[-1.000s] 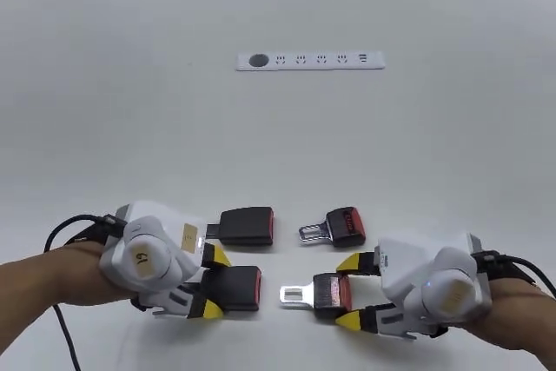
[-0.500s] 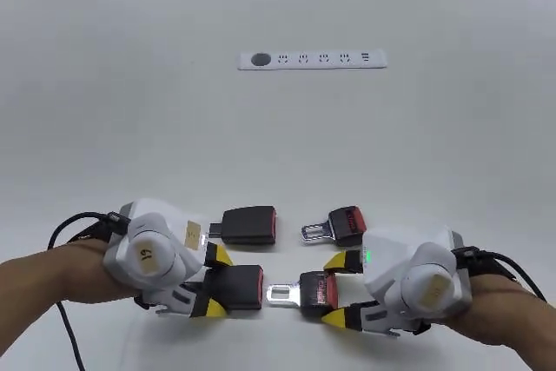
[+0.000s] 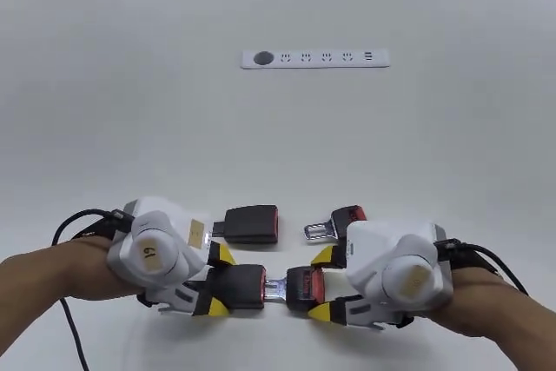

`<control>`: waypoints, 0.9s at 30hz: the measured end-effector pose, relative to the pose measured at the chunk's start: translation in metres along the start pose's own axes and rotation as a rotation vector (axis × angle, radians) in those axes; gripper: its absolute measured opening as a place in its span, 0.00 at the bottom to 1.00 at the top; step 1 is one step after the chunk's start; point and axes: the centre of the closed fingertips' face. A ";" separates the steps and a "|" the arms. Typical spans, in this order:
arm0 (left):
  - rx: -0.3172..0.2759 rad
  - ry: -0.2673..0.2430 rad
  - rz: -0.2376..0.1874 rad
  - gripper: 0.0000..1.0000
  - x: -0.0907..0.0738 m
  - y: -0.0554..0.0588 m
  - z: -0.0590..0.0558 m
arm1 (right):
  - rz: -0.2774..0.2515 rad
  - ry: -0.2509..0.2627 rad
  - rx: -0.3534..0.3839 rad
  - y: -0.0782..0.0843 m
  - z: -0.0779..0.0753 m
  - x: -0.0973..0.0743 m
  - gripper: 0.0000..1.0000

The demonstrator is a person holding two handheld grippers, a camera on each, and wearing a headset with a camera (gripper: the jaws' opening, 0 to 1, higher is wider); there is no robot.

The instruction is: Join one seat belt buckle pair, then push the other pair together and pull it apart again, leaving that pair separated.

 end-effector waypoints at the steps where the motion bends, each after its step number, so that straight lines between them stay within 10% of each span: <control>1: -0.001 0.001 0.000 0.34 0.000 0.000 0.000 | -0.001 -0.001 -0.001 0.000 0.000 0.001 0.31; 27: -0.014 0.004 -0.018 0.33 0.000 -0.002 0.000 | -0.007 0.006 0.008 -0.001 -0.003 0.004 0.28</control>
Point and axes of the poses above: the centre of the closed fingertips' face, and the gripper's own axes: x roughly forward along the fingers, z roughly to its left, y roughly out of its underside, and after that the axes turned 14 degrees about -x, right-handed
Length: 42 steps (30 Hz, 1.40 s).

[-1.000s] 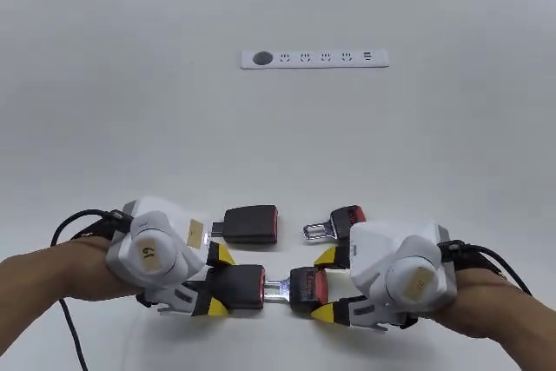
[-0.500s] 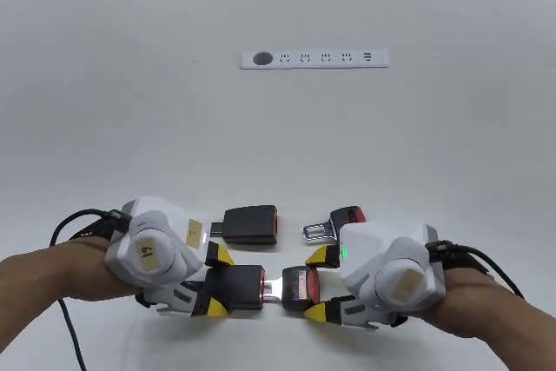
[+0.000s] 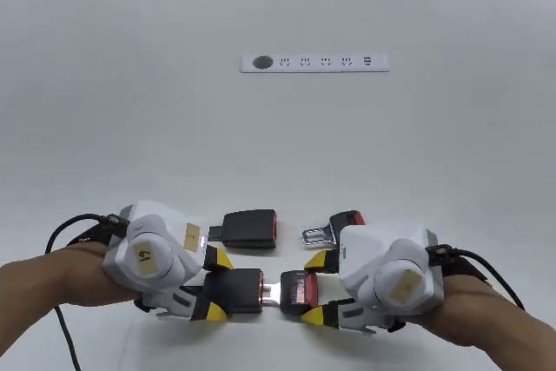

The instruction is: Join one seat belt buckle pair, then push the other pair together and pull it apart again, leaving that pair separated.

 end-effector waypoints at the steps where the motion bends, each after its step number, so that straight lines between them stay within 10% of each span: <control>1: 0.000 0.001 0.000 0.33 0.000 0.000 0.000 | 0.001 -0.001 0.000 0.000 0.000 0.000 0.28; 17: 0.009 0.002 0.006 0.33 0.001 0.000 0.001 | -0.022 -0.010 0.094 -0.011 -0.002 0.006 0.28; 42: 0.011 0.008 0.003 0.34 0.002 0.000 -0.001 | -0.030 0.002 0.042 -0.008 -0.002 0.011 0.28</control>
Point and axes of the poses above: the centre of the closed fingertips' face, and the gripper's own axes: x roughly forward along the fingers, z roughly to its left, y roughly out of its underside, and after that the axes turned 14 degrees about -x, right-handed
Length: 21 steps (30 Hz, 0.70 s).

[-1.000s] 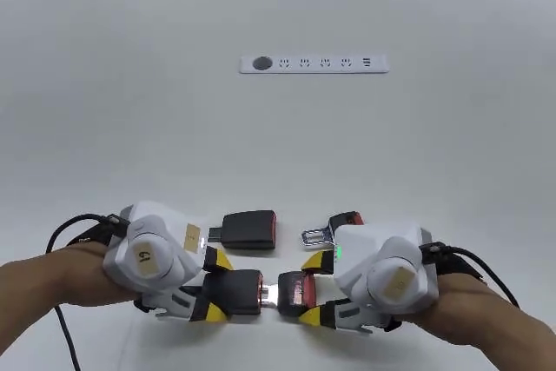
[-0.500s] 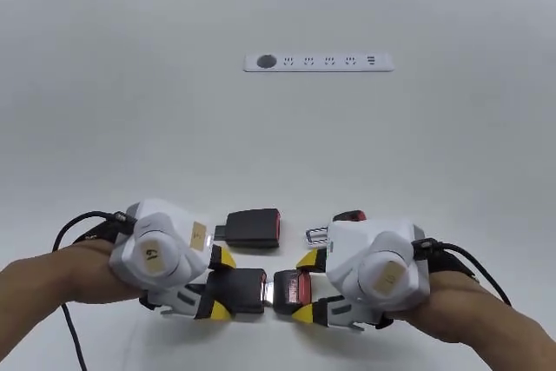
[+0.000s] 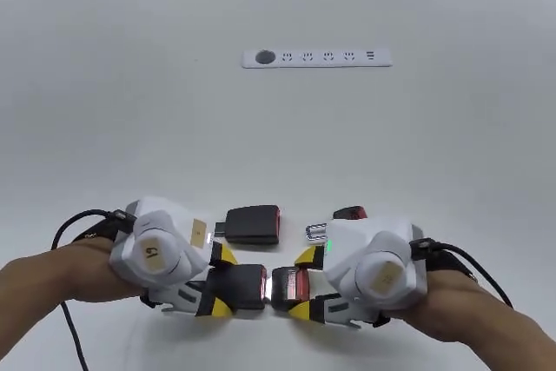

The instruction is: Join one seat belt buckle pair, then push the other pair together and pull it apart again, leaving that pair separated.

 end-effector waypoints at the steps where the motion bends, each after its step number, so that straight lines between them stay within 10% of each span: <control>1: 0.003 0.002 -0.001 0.34 0.000 -0.001 0.000 | 0.000 -0.002 0.004 0.000 0.002 -0.001 0.28; 21: 0.012 -0.006 0.034 0.35 0.001 0.001 0.004 | -0.003 -0.012 -0.029 -0.002 0.004 -0.003 0.30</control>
Point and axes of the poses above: the centre of the closed fingertips' face, and the gripper's own axes: x roughly forward along the fingers, z roughly to its left, y roughly out of its underside, and after that the axes turned 14 degrees about -x, right-handed
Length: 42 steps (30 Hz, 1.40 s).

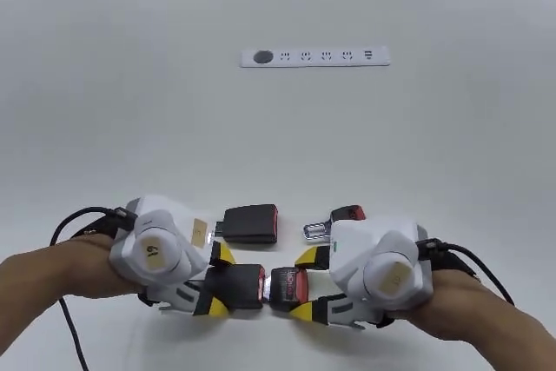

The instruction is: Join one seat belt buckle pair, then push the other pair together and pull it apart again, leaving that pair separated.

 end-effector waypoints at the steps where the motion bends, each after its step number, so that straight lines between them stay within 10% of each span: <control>1: 0.002 -0.001 0.001 0.35 0.000 0.000 0.000 | 0.001 0.000 -0.006 0.000 0.000 0.000 0.30; 30: -0.040 -0.065 -0.036 0.44 -0.029 -0.012 0.003 | 0.025 0.005 -0.008 0.003 -0.010 -0.030 0.39; 42: -0.066 -0.096 -0.057 0.45 -0.044 -0.021 0.020 | 0.050 0.042 -0.006 0.021 -0.041 -0.049 0.40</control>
Point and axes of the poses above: the centre of the closed fingertips' face, and the gripper's own axes: x roughly forward along the fingers, z roughly to its left, y roughly out of its underside, and after that the axes turned 14 degrees about -x, right-handed
